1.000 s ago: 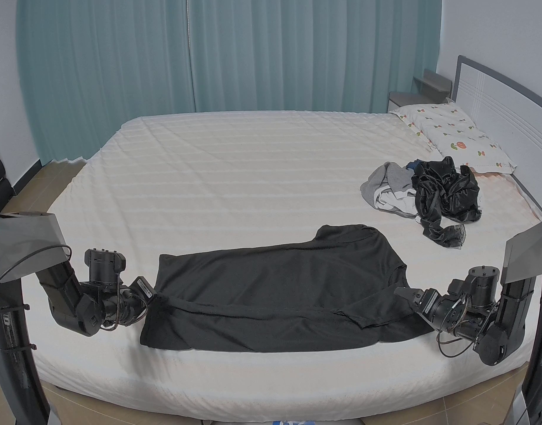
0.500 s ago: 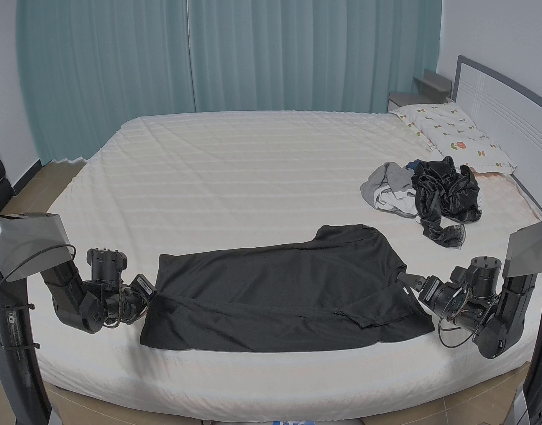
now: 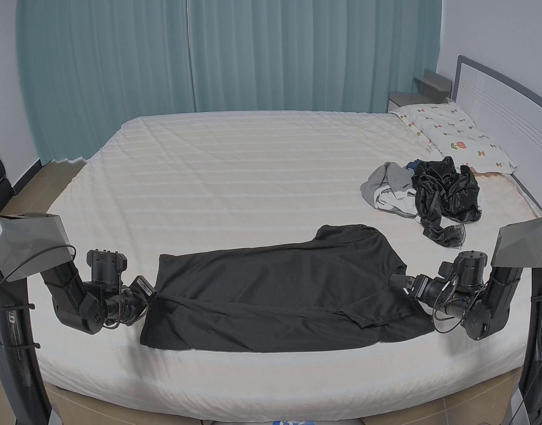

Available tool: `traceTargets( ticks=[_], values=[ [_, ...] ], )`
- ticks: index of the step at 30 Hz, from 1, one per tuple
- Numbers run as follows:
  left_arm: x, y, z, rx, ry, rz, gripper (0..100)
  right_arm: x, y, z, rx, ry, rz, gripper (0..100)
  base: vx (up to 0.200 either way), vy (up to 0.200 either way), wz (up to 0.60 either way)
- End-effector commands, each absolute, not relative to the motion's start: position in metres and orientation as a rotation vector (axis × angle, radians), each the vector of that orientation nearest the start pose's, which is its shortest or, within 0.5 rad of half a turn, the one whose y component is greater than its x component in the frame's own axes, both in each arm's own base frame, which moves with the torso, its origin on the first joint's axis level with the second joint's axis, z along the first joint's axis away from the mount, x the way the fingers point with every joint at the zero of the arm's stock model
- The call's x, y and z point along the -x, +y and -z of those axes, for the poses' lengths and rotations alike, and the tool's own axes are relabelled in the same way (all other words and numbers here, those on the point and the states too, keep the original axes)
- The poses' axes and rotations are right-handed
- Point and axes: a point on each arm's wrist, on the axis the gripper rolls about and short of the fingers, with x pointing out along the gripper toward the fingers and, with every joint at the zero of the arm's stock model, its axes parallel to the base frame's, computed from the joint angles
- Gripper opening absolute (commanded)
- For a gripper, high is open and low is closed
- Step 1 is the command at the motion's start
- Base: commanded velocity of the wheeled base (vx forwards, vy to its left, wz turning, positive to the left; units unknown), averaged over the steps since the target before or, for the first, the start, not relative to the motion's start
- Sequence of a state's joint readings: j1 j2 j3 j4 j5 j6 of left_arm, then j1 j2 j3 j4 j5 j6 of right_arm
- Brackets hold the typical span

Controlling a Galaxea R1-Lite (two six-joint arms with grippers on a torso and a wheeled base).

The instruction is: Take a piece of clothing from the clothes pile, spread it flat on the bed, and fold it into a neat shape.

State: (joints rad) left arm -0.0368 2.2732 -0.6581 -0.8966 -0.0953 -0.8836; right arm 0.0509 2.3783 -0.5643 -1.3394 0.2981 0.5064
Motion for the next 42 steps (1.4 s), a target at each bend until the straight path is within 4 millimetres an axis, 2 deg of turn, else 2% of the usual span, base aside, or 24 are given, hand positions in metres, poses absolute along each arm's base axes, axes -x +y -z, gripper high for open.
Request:
traceTargets(
  ticks=[1, 9, 12, 13, 17, 24, 32, 42],
  values=[
    [-0.338, -0.015, 0.017, 0.864, 0.728, -0.200, 0, -0.345, 0.025, 0.031, -0.552, 0.554, -0.248, 100, 0.000, 0.000, 0.00],
    [-0.338, -0.015, 0.016, 0.864, 0.727, -0.199, 0, -0.348, 0.028, 0.034, -0.542, 0.558, -0.262, 100, 0.000, 0.000, 0.00],
    [-0.338, -0.015, 0.016, 0.864, 0.727, -0.199, 0, -0.349, 0.028, 0.043, -0.528, 0.575, -0.263, 100, 0.000, 0.000, 0.00],
    [-0.338, -0.015, 0.016, 0.864, 0.727, -0.199, 0, -0.349, 0.028, 0.045, -0.528, 0.579, -0.262, 0, 0.000, 0.000, 0.00],
    [-0.338, -0.015, 0.017, 0.864, 0.728, -0.200, 0, -0.348, 0.028, 0.051, -0.516, 0.592, -0.260, 0, 0.000, 0.000, 0.00],
    [-0.338, -0.015, 0.016, 0.863, 0.727, -0.198, 0, -0.349, 0.022, 0.048, -0.518, 0.577, -0.247, 0, 0.000, 0.000, 0.00],
    [-0.338, -0.015, 0.017, 0.862, 0.730, -0.199, 0, -0.352, 0.014, 0.033, -0.529, 0.522, -0.233, 0, 0.000, 0.000, 0.00],
    [-0.338, -0.017, 0.020, 0.846, 0.725, -0.219, 0, -0.358, 0.010, 0.026, -0.527, 0.479, -0.225, 0, 0.000, 0.000, 0.00]
  ],
)
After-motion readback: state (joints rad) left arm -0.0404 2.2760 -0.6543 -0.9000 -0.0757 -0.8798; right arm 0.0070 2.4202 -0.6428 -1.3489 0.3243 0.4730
